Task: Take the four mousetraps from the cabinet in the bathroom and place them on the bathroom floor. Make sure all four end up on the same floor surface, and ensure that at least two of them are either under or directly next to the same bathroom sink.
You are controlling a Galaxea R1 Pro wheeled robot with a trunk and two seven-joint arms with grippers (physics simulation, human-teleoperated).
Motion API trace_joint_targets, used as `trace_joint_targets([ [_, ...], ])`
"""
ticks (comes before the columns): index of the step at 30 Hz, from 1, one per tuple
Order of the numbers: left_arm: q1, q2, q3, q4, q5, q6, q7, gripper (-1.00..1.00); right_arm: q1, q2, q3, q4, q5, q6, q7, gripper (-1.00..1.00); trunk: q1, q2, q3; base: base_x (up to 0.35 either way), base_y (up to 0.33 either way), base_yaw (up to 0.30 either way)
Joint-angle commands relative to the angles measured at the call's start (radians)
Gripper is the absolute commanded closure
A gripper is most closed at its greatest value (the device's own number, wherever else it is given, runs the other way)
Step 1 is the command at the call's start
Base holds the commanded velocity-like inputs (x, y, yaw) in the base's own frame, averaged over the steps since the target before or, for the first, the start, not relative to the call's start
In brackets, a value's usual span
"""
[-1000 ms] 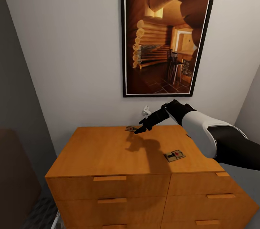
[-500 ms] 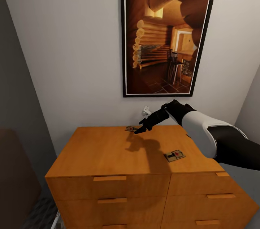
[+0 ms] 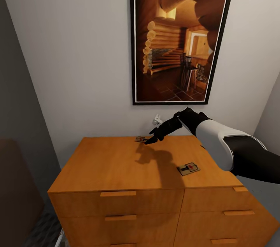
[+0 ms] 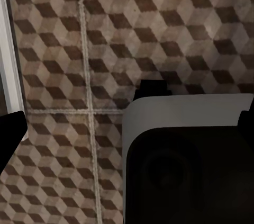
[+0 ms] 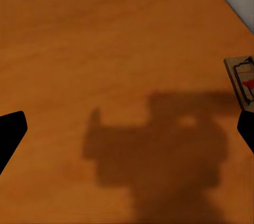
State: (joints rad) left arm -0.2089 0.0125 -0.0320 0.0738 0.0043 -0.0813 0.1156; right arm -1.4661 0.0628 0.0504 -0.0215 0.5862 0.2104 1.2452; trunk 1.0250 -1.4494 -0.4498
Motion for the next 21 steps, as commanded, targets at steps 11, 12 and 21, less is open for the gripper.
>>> trace_joint_targets([
  [11,-0.002,0.0,-0.003,0.004,0.0,-0.008,0.002,-1.0,0.0,0.0,0.005,-0.001,-0.005,0.011,0.003,-1.0,0.0,-0.001,-0.001,0.006,0.0,0.0],
  [12,-0.002,0.0,-0.003,0.004,0.0,-0.008,0.002,-1.0,0.0,0.0,0.005,-0.001,-0.005,0.011,0.003,-1.0,0.0,-0.001,-0.001,0.001,0.0,0.0],
  [21,-0.001,0.0,-0.003,0.004,0.0,-0.008,0.002,-1.0,0.0,0.0,0.005,-0.001,-0.005,0.011,0.003,-1.0,0.0,-0.001,-0.001,0.0,0.0,0.0],
])
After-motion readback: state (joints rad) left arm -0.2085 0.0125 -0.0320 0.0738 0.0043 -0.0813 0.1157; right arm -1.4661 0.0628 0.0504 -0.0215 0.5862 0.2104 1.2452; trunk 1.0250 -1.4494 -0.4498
